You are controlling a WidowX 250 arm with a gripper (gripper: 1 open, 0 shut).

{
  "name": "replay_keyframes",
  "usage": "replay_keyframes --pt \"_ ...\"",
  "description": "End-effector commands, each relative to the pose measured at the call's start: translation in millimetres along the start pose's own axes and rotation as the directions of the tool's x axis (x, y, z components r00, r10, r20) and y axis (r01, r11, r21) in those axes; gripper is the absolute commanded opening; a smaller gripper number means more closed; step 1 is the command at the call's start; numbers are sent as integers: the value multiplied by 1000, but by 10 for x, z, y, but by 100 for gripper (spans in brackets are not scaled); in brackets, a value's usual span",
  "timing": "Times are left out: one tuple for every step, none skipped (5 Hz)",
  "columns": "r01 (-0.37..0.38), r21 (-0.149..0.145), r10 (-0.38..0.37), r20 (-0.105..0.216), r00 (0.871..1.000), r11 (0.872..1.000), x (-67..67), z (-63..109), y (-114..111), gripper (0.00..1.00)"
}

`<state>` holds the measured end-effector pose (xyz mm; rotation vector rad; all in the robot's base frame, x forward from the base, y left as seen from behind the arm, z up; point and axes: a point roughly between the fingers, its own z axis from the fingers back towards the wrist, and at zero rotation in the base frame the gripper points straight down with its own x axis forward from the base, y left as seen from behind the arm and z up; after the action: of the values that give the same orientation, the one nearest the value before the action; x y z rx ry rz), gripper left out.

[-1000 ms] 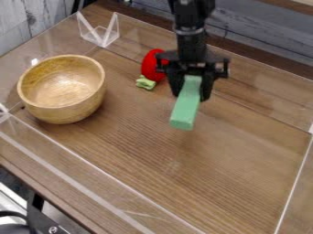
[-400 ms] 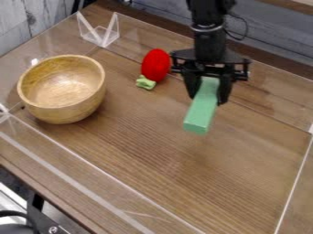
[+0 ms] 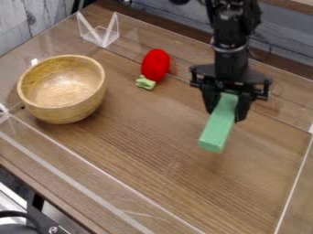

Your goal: Remove the green block from the brown bowl and put it on the table

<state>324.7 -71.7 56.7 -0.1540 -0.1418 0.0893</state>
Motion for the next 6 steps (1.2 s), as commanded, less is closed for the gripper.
replay_keyframes --pt "8 -3 -8 46 999 1000 22 -10 -43 0" --pt "4 2 -4 48 999 1000 19 -93 -24 0" --pt "-91 15 89 71 993 996 62 -72 48 0" --pt "-175 24 172 91 981 984 78 -24 89 0" --pt "-200 27 196 99 975 979 72 -25 161 0" --pt "-220 25 217 108 970 975 71 -4 231 0"
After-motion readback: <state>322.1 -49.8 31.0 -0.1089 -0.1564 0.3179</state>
